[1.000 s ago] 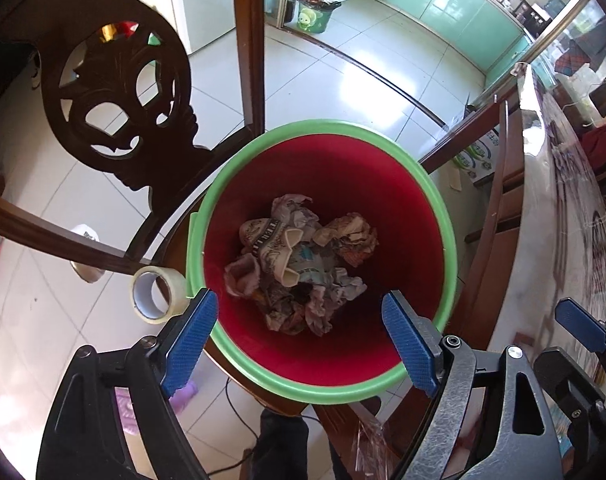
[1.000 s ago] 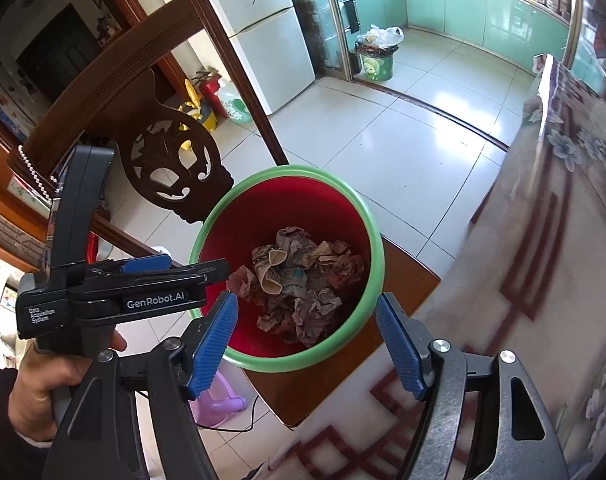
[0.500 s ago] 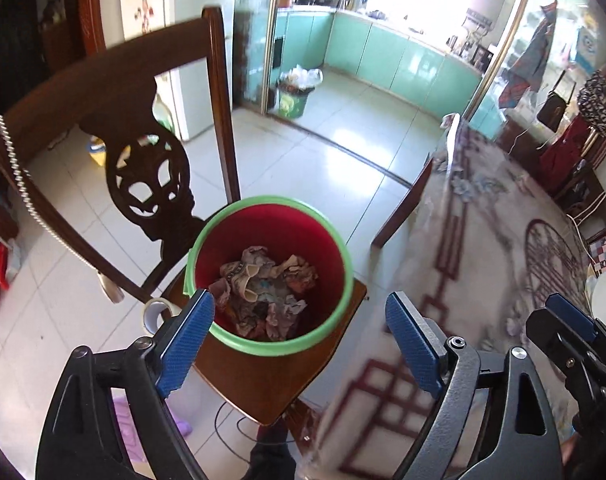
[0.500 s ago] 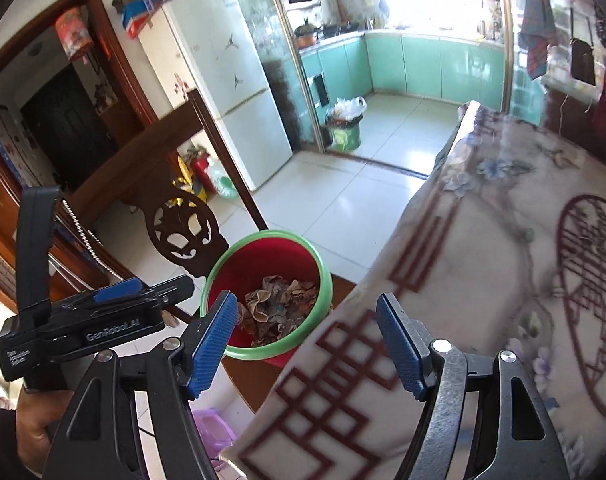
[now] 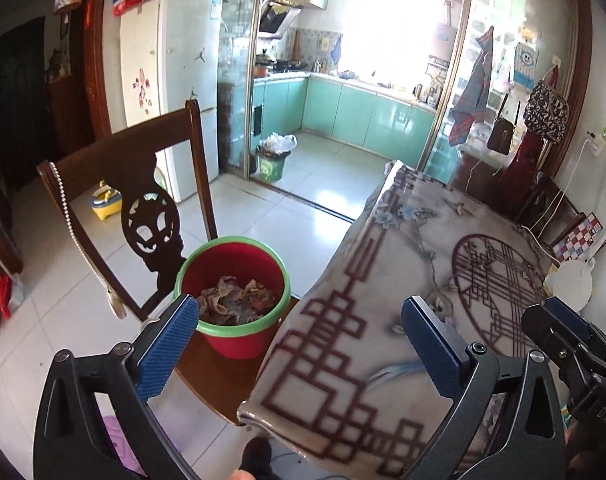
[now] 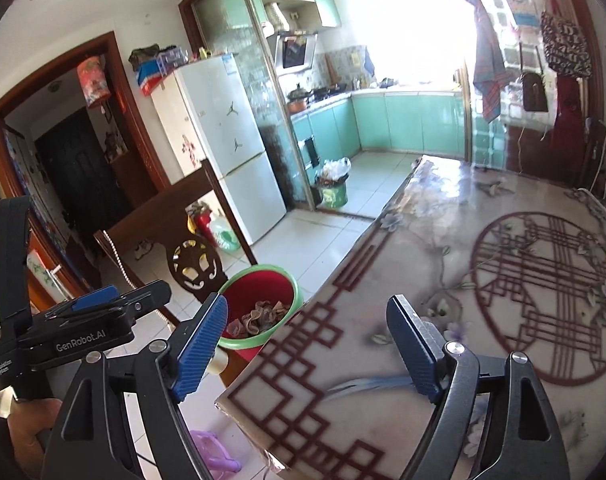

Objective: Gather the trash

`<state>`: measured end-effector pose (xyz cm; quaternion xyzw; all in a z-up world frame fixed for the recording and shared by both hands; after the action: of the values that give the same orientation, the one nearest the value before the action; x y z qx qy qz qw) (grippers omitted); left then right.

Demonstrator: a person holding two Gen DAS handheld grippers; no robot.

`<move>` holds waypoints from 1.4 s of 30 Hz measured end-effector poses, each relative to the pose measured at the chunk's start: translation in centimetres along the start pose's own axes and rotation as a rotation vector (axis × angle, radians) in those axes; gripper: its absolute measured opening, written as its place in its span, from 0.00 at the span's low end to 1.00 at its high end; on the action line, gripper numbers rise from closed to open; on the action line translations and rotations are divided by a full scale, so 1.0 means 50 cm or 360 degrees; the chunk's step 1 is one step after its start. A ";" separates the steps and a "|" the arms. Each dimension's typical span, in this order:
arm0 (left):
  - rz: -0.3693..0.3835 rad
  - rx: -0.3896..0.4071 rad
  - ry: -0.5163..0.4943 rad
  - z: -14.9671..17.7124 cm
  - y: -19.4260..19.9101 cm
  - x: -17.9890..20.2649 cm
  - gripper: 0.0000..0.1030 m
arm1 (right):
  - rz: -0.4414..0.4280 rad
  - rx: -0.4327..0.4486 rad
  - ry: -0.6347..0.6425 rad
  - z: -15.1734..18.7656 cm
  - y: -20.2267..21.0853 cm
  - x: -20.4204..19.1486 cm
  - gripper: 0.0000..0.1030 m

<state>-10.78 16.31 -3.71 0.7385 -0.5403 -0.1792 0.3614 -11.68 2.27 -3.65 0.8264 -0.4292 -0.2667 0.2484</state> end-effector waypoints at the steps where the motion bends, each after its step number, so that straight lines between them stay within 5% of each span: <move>1: -0.0015 0.0056 -0.0001 -0.004 0.020 0.005 0.99 | 0.0041 0.0042 0.0008 -0.005 0.026 0.008 0.80; 9: -0.0192 0.0477 -0.0043 -0.040 0.157 0.036 1.00 | 0.0322 0.0445 0.0041 -0.044 0.198 0.039 0.94; 17: -0.0147 0.0711 -0.0056 -0.048 0.223 0.076 1.00 | 0.0310 0.0491 -0.0004 -0.049 0.257 0.046 0.95; 21: 0.0004 0.0661 -0.0037 -0.046 0.218 0.098 1.00 | 0.0350 0.0482 0.0014 -0.053 0.270 0.054 0.96; 27: -0.0114 0.0638 -0.0075 -0.044 0.204 0.092 1.00 | 0.0380 0.0497 0.0002 -0.061 0.277 0.072 0.96; 42: -0.0141 0.0595 -0.0026 -0.033 0.194 0.090 1.00 | 0.0378 0.0472 0.0031 -0.068 0.266 0.086 0.96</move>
<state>-14.58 11.20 5.02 0.8144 -0.5340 -0.0975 0.2053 -15.03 -7.48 6.41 0.8001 -0.5559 -0.1613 0.1578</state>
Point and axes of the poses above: each gripper's, at about its wrist camera, not at the fingertips, and y roughly against the way its jaws point, x to its right, z to its underside, the point moved 9 cm from there along -y, roughly the way its jaws point, and after that the axes turned 7 degrees about -x, right-handed, at the moved point
